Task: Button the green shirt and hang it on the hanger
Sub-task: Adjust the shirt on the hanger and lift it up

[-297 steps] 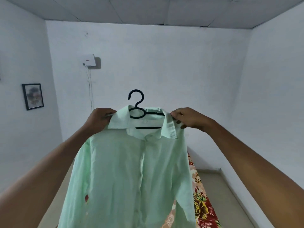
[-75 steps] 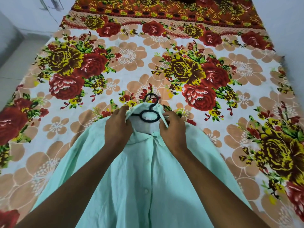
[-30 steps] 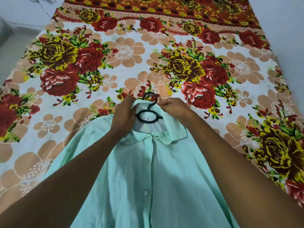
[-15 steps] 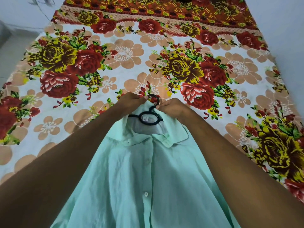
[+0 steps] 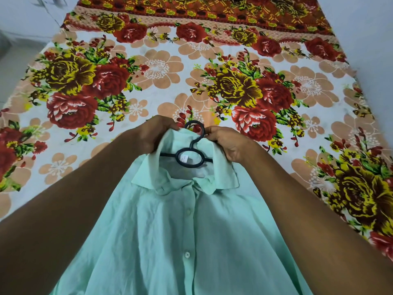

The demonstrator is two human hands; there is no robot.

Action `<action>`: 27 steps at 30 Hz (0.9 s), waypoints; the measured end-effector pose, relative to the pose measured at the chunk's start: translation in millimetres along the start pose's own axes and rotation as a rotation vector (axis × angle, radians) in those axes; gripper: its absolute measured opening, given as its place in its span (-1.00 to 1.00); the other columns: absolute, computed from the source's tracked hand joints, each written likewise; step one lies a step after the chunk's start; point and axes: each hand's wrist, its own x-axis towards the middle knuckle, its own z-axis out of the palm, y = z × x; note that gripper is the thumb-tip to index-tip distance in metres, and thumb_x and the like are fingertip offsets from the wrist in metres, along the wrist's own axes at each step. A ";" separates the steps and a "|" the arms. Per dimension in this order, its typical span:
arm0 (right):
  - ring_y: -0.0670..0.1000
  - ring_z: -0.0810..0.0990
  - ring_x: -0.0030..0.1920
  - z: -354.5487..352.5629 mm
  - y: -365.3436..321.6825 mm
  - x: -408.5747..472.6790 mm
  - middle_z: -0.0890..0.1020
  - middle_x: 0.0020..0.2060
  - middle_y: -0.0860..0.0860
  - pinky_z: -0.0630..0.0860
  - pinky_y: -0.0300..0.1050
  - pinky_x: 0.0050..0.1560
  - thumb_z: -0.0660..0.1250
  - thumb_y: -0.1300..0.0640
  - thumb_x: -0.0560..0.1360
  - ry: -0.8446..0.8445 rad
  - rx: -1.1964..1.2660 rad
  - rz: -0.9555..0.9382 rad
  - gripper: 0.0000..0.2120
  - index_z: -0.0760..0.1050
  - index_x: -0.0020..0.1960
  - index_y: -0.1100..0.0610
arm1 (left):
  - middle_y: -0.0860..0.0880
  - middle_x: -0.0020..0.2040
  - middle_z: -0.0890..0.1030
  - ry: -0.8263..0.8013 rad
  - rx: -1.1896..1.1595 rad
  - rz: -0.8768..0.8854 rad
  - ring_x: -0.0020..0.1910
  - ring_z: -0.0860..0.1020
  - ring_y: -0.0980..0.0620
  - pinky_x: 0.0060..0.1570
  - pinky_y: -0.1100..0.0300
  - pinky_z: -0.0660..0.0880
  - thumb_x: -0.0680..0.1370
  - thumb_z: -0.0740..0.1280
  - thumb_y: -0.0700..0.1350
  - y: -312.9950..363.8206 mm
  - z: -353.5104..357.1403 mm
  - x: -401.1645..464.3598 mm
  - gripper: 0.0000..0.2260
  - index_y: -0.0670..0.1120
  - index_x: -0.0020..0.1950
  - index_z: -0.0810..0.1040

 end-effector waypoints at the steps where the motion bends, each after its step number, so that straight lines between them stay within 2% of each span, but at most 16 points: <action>1: 0.14 0.69 -0.16 0.3 -1.0 -1.3 0.75 -0.10 0.19 0.66 0.08 0.04 0.32 0.35 0.57 0.000 0.003 0.005 -0.82 0.69 -0.01 0.20 | -0.21 0.00 0.71 -0.017 -0.016 -0.006 -0.10 0.65 -0.19 0.07 0.02 0.56 0.57 0.22 -0.07 0.6 0.4 -1.2 -0.67 -0.22 0.15 0.66; 4: 0.20 0.67 -0.02 2.4 -6.9 -7.6 0.72 0.09 0.29 0.60 0.23 0.22 0.44 0.25 0.50 0.022 0.015 0.006 -0.82 0.71 0.07 0.26 | -0.21 0.04 0.71 -0.043 -0.031 -0.015 -0.06 0.65 -0.20 0.12 0.00 0.56 0.59 0.20 -0.08 1.0 1.4 -6.3 -0.65 -0.23 0.11 0.70; 7: 0.20 0.67 -0.05 0.7 -10.3 -8.5 0.73 0.06 0.28 0.60 0.24 0.22 0.44 0.24 0.48 0.032 -0.033 0.013 -0.85 0.72 0.02 0.23 | -0.20 0.05 0.72 -0.043 -0.017 -0.009 -0.07 0.68 -0.17 0.09 0.00 0.58 0.64 0.21 -0.09 -1.3 0.3 -8.6 -0.67 -0.22 0.08 0.72; 12: 0.22 0.69 -0.01 -0.4 -8.4 -10.4 0.74 0.06 0.26 0.61 0.24 0.20 0.44 0.18 0.50 0.040 -0.075 0.045 -0.69 0.66 0.18 0.34 | -0.22 0.08 0.69 -0.050 0.036 -0.012 -0.11 0.71 -0.11 -0.13 0.07 0.67 0.65 0.25 -0.11 -7.6 -6.5 -10.5 -0.72 -0.26 0.22 0.61; 14: 0.18 0.70 -0.01 0.3 -6.6 -11.3 0.75 0.03 0.21 0.64 0.16 0.17 0.45 0.20 0.52 0.013 -0.050 -0.018 -0.77 0.70 0.13 0.27 | -0.21 0.12 0.69 -0.090 0.034 0.011 -0.04 0.70 -0.11 -0.06 0.06 0.67 0.57 0.34 -0.03 -10.9 -5.5 -13.1 -0.62 -0.25 0.28 0.59; 16: 0.11 0.71 0.00 0.8 -4.3 -11.0 0.76 0.00 0.12 0.63 0.03 0.17 0.42 0.22 0.55 -0.012 -0.060 -0.082 -0.87 0.73 0.06 0.15 | -0.22 0.22 0.67 -0.149 0.008 0.020 0.14 0.66 -0.17 0.16 -0.02 0.61 0.52 0.43 0.14 -14.4 -7.7 -14.2 -0.45 -0.23 0.35 0.58; 17: 0.05 0.70 0.03 0.4 -2.9 -10.9 0.76 0.01 0.07 0.61 -0.06 0.18 0.39 0.23 0.58 -0.014 -0.097 -0.108 -0.86 0.73 0.04 0.10 | -0.23 0.26 0.65 -0.176 0.010 0.026 0.21 0.64 -0.20 0.22 -0.05 0.58 0.50 0.45 0.20 -16.5 -8.5 -14.4 -0.38 -0.22 0.38 0.58; 18: -0.02 0.68 0.06 0.4 -2.4 -11.2 0.76 0.03 0.02 0.58 -0.21 0.17 0.36 0.24 0.59 -0.010 -0.140 -0.125 -0.83 0.72 0.04 0.08 | -0.23 0.23 0.67 -0.191 0.023 0.041 0.18 0.65 -0.19 0.18 -0.03 0.61 0.51 0.44 0.20 -17.5 -8.5 -15.2 -0.42 -0.21 0.34 0.61; 19: -0.08 0.66 0.06 -0.2 -2.1 -11.6 0.75 0.05 -0.01 0.55 -0.35 0.09 0.34 0.24 0.61 -0.004 -0.182 -0.129 -0.82 0.72 0.06 0.09 | -0.22 0.13 0.71 -0.182 0.033 0.055 0.05 0.70 -0.15 0.04 0.03 0.66 0.53 0.41 0.14 -17.7 -8.3 -15.6 -0.54 -0.19 0.23 0.67; 20: -0.11 0.65 0.04 -0.3 -2.1 -11.7 0.74 0.07 0.00 0.53 -0.44 -0.04 0.34 0.23 0.62 -0.001 -0.216 -0.120 -0.82 0.71 0.09 0.11 | -0.19 0.00 0.73 -0.161 0.038 0.070 -0.11 0.72 -0.10 -0.13 0.09 0.67 0.56 0.38 0.05 -18.3 -8.0 -16.6 -0.69 -0.17 0.09 0.72; 21: -0.09 0.65 0.03 -0.6 -2.5 -11.4 0.74 0.10 0.03 0.54 -0.45 -0.14 0.33 0.22 0.62 -0.003 -0.243 -0.105 -0.81 0.70 0.15 0.15 | -0.15 -0.10 0.73 -0.124 0.046 0.086 -0.23 0.71 -0.06 -0.25 0.14 0.65 0.59 0.36 -0.04 -18.9 -7.7 -16.0 -0.79 -0.14 -0.02 0.72; 23: -0.01 0.65 0.04 -1.0 -2.4 -8.6 0.73 0.15 0.09 0.57 -0.32 -0.10 0.33 0.21 0.63 0.003 -0.306 -0.076 -0.78 0.67 0.21 0.21 | -0.11 -0.17 0.73 -0.072 0.062 0.118 -0.30 0.69 -0.01 -0.33 0.18 0.64 0.64 0.32 -0.18 -20.5 -11.2 -11.4 -0.83 -0.13 -0.06 0.69; 25: 0.01 0.63 0.04 -0.6 -3.3 -7.3 0.72 0.14 0.11 0.58 -0.19 0.03 0.32 0.21 0.63 0.000 -0.383 -0.059 -0.79 0.67 0.19 0.21 | -0.11 -0.07 0.72 -0.085 0.056 0.119 -0.22 0.69 -0.01 -0.25 0.17 0.67 0.62 0.33 -0.22 -21.6 -15.3 -9.7 -0.88 -0.14 0.06 0.66; 27: 0.02 0.59 0.01 0.9 -4.2 -6.1 0.71 0.04 0.07 0.54 -0.12 0.09 0.33 0.24 0.61 -0.003 -0.443 -0.052 -0.82 0.68 0.13 0.19 | -0.12 0.03 0.70 -0.099 0.031 0.082 -0.13 0.67 -0.06 -0.16 0.13 0.67 0.60 0.34 -0.22 -24.2 -19.9 -6.7 -0.83 -0.12 0.16 0.64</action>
